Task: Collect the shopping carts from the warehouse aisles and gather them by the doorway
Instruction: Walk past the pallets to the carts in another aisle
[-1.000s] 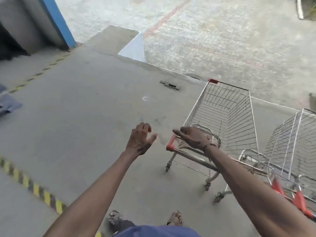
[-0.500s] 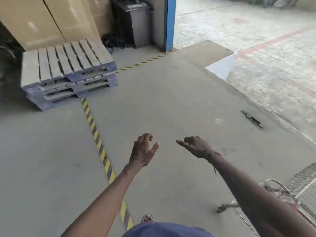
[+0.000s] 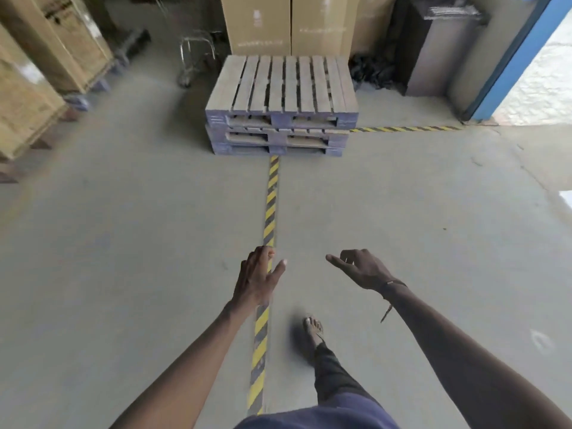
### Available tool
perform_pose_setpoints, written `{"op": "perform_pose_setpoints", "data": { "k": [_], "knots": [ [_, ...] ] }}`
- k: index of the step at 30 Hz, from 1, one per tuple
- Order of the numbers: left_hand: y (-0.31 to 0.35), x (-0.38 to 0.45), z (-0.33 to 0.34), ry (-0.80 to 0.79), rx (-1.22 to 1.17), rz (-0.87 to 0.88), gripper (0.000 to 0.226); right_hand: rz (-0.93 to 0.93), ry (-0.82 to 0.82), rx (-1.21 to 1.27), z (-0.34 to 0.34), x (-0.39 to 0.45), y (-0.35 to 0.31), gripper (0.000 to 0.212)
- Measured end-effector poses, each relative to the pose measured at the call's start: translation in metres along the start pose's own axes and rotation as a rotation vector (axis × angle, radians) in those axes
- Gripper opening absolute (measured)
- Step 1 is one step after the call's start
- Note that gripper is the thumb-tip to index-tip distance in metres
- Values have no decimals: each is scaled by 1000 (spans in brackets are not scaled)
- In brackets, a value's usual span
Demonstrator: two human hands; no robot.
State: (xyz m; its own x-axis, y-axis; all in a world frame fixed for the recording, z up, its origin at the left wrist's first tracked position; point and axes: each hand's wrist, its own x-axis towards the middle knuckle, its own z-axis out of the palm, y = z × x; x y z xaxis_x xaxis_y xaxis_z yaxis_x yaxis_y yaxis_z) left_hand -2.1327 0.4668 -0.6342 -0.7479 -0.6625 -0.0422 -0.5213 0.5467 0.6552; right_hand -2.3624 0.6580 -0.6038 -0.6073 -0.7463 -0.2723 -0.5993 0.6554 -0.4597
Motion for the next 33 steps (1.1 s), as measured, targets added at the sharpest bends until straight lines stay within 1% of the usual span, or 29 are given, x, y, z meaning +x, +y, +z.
{"op": "perform_pose_setpoints", "data": {
  "k": [3, 6, 9, 12, 14, 17, 20, 24, 25, 28, 29, 33],
  "knots": [
    [-24, 46, -26, 56, 7, -83, 56, -90, -73, -25, -8, 80, -24, 86],
    [-47, 90, -56, 80, 51, -146, 55, -184, -155, -52, -22, 153, -61, 80],
    [-64, 133, -89, 168, 43, -240, 59, -274, -206, -70, -37, 225, -103, 77],
    [-81, 166, -117, 271, 2, -345, 46, -373, -222, -76, -47, 291, -148, 84],
    [-98, 183, -131, 319, -11, -405, 43, -428, -277, -85, -48, 326, -181, 74],
    [-127, 209, -153, 363, -44, -474, 62, -469, -335, -112, -37, 383, -226, 61],
    [-166, 238, -175, 421, -53, -515, 69, -500, -373, -125, -18, 443, -271, 58],
    [-227, 293, -219, 416, -58, -557, 73, -530, -392, -157, 9, 529, -333, 56],
    [-242, 309, -234, 417, -54, -558, 73, -535, -392, -152, 14, 552, -348, 59],
    [-282, 362, -284, 408, -31, -539, 73, -544, -370, -111, 25, 618, -395, 80],
    [-295, 382, -303, 403, -27, -538, 70, -542, -364, -102, 26, 638, -413, 82],
    [-346, 465, -371, 393, -16, -499, 72, -545, -305, -90, 25, 708, -482, 65]
  ]
}}
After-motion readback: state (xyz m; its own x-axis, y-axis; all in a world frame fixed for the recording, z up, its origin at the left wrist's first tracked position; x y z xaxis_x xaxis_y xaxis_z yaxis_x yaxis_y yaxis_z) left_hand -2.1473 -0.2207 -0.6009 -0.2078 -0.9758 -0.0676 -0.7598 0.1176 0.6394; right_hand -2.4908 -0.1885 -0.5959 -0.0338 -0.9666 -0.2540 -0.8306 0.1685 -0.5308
